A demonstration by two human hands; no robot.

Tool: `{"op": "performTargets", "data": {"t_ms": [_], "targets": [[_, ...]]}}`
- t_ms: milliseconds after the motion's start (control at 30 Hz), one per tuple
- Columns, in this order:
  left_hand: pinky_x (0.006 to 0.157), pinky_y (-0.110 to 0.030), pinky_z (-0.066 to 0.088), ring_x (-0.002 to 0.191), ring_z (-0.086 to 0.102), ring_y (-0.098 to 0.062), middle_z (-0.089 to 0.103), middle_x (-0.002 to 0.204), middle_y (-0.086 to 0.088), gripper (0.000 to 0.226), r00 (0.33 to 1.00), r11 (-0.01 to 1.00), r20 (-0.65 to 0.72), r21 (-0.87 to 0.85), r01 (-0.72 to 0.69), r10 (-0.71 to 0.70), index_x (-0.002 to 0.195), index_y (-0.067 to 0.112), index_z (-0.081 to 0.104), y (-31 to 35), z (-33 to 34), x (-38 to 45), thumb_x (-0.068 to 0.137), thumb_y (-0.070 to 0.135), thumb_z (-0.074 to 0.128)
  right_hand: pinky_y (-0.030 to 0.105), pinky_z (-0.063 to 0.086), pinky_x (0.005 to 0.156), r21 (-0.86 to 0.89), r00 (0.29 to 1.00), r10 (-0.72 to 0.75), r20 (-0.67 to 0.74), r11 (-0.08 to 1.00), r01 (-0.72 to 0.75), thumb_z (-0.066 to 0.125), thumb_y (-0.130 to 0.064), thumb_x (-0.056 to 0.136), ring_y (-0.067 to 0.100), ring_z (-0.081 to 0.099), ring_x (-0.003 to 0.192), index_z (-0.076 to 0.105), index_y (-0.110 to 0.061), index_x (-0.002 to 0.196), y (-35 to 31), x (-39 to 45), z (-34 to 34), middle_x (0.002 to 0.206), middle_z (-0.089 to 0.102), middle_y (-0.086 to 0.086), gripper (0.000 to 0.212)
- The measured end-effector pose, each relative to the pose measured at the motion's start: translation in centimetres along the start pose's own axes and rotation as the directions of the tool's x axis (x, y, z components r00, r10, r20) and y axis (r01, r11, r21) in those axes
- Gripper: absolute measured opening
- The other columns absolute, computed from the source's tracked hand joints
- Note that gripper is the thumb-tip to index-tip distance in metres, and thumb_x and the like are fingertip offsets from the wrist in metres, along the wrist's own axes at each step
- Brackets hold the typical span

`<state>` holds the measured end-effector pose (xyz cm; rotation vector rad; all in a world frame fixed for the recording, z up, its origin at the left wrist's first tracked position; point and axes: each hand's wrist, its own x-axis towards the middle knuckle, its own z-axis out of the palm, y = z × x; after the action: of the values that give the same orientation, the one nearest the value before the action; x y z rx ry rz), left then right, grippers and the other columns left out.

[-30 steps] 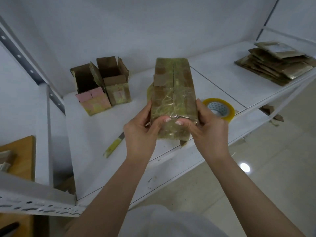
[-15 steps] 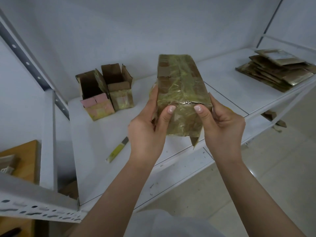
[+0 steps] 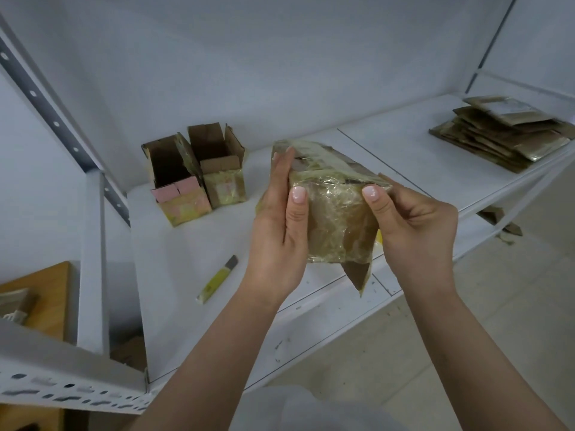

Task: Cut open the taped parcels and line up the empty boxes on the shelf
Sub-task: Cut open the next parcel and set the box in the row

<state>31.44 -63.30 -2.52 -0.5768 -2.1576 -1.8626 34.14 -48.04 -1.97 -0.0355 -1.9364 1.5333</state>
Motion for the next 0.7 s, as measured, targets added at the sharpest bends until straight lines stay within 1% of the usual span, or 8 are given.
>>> {"op": "performTargets", "data": {"t_ms": [100,167,300,433,533,567,667,700], "targets": [[0.089,-0.018,0.05,0.111,0.059,0.0,0.062,0.121,0.006,0.056,0.999,0.998,-0.044,0.053,-0.021,0.024,0.143,0.022,0.039,0.2,0.2,-0.1,0.1,0.056,0.029,0.018,0.045,0.061,-0.021,1.0,0.001,0.009,1.0,0.0,0.07,-0.034,0.088,0.001,0.052,0.059,0.075,-0.015,0.082,0.3,-0.2,0.1,0.059,0.063,-0.012,0.02],[0.074,-0.006,0.045,0.094,0.06,0.011,0.063,0.101,0.023,0.045,0.992,0.994,-0.112,0.101,-0.037,0.049,0.138,0.016,0.047,0.3,0.4,-0.1,0.103,0.039,0.031,0.019,0.047,0.066,-0.016,1.0,0.015,0.005,1.0,-0.015,0.071,-0.036,0.088,0.0,0.058,0.065,0.077,-0.009,0.092,0.4,-0.5,0.3,0.066,0.069,-0.01,0.028],[0.073,0.0,0.04,0.09,0.052,0.024,0.053,0.095,0.049,0.037,0.98,0.984,-0.165,0.154,-0.085,0.111,0.133,0.01,0.05,0.4,0.4,-0.2,0.105,0.026,0.032,0.018,0.049,0.062,-0.016,0.999,-0.011,-0.037,1.0,0.01,0.062,-0.032,0.095,0.003,0.061,0.062,0.077,-0.012,0.095,0.2,-1.1,0.6,0.068,0.07,-0.014,0.024],[0.074,0.0,0.04,0.09,0.051,0.025,0.049,0.097,0.053,0.045,0.975,0.976,-0.16,0.18,-0.123,0.153,0.133,0.01,0.048,0.2,0.4,-0.4,0.104,0.038,0.03,0.024,0.039,0.054,-0.113,0.997,-0.032,-0.07,0.993,0.024,0.057,-0.042,0.097,0.004,0.044,0.049,0.066,-0.002,0.078,0.5,-1.1,0.9,0.049,0.05,-0.02,0.045],[0.071,-0.001,0.041,0.092,0.054,0.021,0.051,0.098,0.05,0.038,0.972,0.975,-0.181,0.189,-0.113,0.148,0.131,0.01,0.05,0.1,-0.1,0.0,0.105,0.032,0.034,0.032,0.051,0.065,-0.122,0.999,-0.019,0.029,0.992,0.022,0.042,-0.061,0.095,0.008,0.061,0.063,0.074,-0.008,0.089,-0.1,-1.3,0.8,0.058,0.059,-0.003,0.062],[0.072,-0.001,0.04,0.093,0.053,0.022,0.054,0.096,0.047,0.034,0.97,0.977,-0.192,0.179,-0.112,0.147,0.13,0.008,0.052,0.0,-0.3,0.1,0.105,0.026,0.035,0.029,0.052,0.069,-0.046,0.999,0.019,0.045,0.999,-0.017,0.036,-0.063,0.096,0.007,0.065,0.07,0.074,-0.015,0.087,-0.3,-1.3,0.6,0.065,0.064,0.003,0.061],[0.079,-0.002,0.039,0.1,0.055,0.014,0.06,0.108,0.025,0.035,0.968,0.987,-0.214,0.115,-0.111,0.134,0.127,0.006,0.054,0.2,-0.8,0.1,0.105,0.025,0.034,0.023,0.055,0.075,0.129,0.99,0.139,0.016,0.982,-0.14,0.028,-0.053,0.101,0.007,0.069,0.096,0.066,-0.023,0.124,-0.4,-0.8,0.3,0.111,0.073,-0.003,0.054],[0.082,-0.005,0.041,0.104,0.056,0.01,0.062,0.114,0.014,0.037,0.97,0.989,-0.209,0.102,-0.106,0.126,0.127,0.007,0.055,0.3,-0.8,0.0,0.104,0.027,0.033,0.024,0.056,0.075,0.12,0.991,0.131,0.027,0.984,-0.134,0.028,-0.052,0.1,0.01,0.068,0.101,0.062,-0.024,0.129,-0.3,-0.6,0.5,0.115,0.072,-0.001,0.053]]}}
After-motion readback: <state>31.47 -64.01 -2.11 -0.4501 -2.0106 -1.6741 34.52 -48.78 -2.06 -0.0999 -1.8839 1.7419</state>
